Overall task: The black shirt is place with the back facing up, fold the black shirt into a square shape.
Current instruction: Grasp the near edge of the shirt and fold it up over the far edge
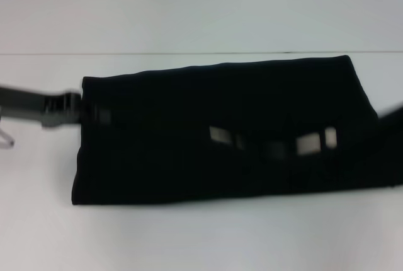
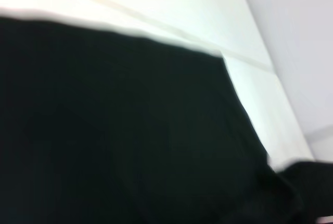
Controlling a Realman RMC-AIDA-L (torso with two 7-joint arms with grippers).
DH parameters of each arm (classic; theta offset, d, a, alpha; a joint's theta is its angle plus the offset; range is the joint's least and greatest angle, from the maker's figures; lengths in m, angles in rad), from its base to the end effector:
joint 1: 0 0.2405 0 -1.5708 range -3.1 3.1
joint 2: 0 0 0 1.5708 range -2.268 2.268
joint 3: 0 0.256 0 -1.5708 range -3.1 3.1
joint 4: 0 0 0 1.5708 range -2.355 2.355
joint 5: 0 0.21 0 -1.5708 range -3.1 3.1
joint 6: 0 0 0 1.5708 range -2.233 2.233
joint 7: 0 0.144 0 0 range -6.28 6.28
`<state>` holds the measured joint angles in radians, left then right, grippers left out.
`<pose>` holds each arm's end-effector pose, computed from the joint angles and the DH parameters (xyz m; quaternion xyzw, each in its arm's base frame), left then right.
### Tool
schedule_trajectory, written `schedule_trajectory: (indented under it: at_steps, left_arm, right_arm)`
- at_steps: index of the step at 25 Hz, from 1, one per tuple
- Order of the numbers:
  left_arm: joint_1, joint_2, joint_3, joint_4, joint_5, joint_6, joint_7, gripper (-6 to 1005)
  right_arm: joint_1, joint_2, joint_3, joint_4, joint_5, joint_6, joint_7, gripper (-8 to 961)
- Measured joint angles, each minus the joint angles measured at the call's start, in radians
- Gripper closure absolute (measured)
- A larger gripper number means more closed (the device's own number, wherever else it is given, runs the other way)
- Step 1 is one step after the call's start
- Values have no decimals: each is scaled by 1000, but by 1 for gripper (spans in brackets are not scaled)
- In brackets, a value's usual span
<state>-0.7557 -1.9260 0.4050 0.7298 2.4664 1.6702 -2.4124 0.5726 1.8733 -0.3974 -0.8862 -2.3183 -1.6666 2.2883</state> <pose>-0.2579 0.3817 0.0823 -0.7786 -0.6031 -0.1494 0.0876 0.3047 0.3534 0.1455 -0.7816 0.5603 0.1894 0.1981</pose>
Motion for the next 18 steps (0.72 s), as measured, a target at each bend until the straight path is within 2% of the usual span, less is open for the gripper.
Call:
schedule_trajectory:
  at_steps: [2, 4, 7, 9, 12, 18]
  left_arm:
    - [-23, 4, 9, -28, 3, -106, -20, 969]
    - [-43, 0, 25, -67, 8, -215, -27, 969]
    - [-63, -21, 69, -114, 12, -357, -34, 969]
    - [-70, -44, 126, -133, 15, -480, -53, 969]
    - [-76, -67, 184, -133, 15, -566, -73, 968]
    - [-89, -78, 195, -133, 11, -628, -76, 968]
  right_arm:
    - [13, -5, 5, 49, 36, 103, 4, 903]
    - [35, 3, -5, 109, 46, 239, -1, 903]
    - [71, 26, -41, 193, 42, 435, -15, 894]
    - [95, 48, -89, 237, 42, 556, -18, 888]
    - [124, 75, -154, 271, 42, 684, -18, 880]
    - [164, 124, -213, 281, 44, 852, -17, 862]
